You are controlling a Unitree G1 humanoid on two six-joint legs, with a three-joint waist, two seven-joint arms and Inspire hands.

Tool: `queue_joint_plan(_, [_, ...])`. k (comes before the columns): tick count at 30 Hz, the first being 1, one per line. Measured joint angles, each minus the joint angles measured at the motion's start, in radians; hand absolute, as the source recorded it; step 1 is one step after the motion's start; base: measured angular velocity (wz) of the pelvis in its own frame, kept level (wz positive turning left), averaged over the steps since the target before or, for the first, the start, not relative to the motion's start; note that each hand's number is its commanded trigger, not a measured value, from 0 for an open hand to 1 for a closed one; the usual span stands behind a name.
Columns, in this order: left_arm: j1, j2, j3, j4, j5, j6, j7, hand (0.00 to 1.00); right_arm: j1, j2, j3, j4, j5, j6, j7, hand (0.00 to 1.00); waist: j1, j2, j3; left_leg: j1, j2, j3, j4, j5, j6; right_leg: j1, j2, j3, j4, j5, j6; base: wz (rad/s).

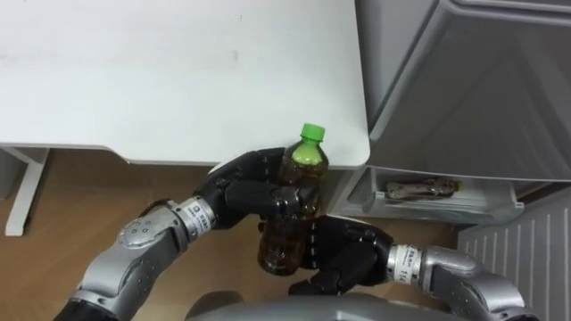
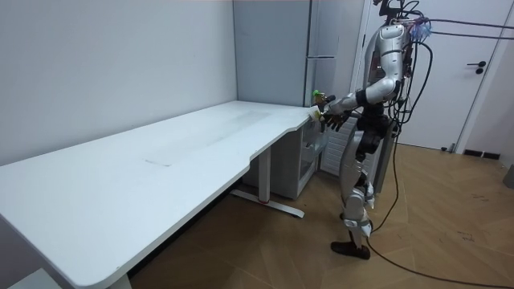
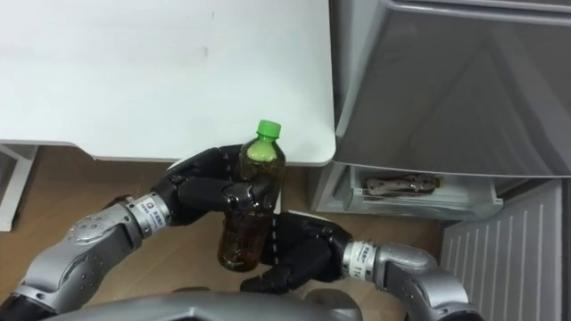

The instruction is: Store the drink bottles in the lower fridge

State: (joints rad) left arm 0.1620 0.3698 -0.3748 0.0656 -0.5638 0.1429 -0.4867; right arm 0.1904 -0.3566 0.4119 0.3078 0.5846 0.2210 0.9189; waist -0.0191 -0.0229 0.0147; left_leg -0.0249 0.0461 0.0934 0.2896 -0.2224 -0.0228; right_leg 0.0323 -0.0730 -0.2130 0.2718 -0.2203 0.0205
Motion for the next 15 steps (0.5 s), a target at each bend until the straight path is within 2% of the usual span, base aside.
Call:
queue_joint_plan(6, [0.000, -0.014, 0.000, -0.009, 0.033, 0.000, 0.000, 1.00, 0.020, 0.007, 0.001, 0.000, 0.047, 0.000, -0.013, 0.00, 0.007, 0.015, -0.0096, 0.004, 0.000, 0.004, -0.002, 0.001, 0.000, -0.006, 0.000, 0.005, 0.003, 0.000, 0.000, -0.02])
queue_joint_plan(15, [0.000, -0.031, -0.004, -0.008, 0.054, 0.000, 0.000, 1.00, 0.031, 0.012, 0.028, 0.000, 0.143, -0.001, -0.067, 0.00, 0.028, 0.008, -0.0053, 0.015, 0.001, 0.013, -0.003, 0.000, 0.001, 0.003, 0.000, 0.012, 0.003, 0.000, 0.000, -0.03])
